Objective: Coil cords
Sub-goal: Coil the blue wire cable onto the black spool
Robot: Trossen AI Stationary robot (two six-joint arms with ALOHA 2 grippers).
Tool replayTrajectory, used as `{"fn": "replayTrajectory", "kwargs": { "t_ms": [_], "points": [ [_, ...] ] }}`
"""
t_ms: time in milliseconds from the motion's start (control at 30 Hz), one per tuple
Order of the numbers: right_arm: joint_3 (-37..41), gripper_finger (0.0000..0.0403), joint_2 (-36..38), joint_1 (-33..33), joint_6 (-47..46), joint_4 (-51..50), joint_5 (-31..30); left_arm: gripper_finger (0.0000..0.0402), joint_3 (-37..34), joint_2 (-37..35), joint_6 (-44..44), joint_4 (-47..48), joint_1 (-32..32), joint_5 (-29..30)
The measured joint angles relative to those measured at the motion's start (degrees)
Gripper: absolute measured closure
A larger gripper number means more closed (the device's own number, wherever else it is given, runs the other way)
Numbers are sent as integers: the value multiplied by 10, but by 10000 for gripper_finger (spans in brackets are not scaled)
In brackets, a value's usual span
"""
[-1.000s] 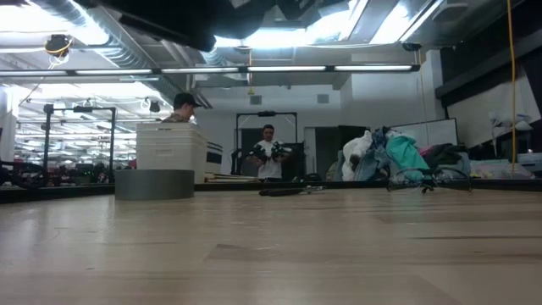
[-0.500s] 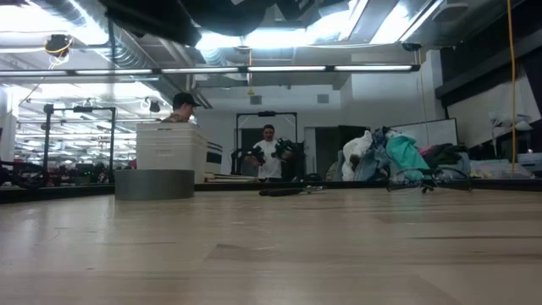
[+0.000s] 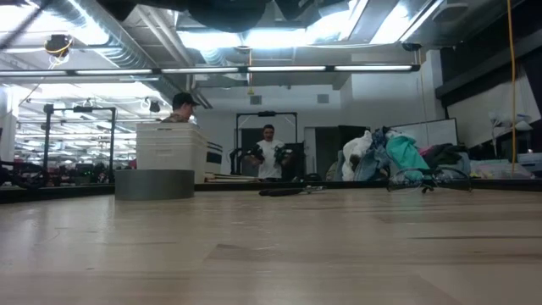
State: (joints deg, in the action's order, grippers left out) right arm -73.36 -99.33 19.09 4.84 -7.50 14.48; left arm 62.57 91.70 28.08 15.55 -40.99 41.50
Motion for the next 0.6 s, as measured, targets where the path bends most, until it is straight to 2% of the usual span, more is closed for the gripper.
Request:
{"fn": "replayTrajectory", "kwargs": {
  "t_ms": [267,433,600],
  "points": [
    [0,402,0,0,0,3,0,362,0,0,9,-27,-3,13],
    [0,402,0,1,0,9,1,351,0,0,-13,-62,-3,12],
    [0,402,0,0,0,12,1,341,0,0,3,-62,-2,18]
  ]
}}
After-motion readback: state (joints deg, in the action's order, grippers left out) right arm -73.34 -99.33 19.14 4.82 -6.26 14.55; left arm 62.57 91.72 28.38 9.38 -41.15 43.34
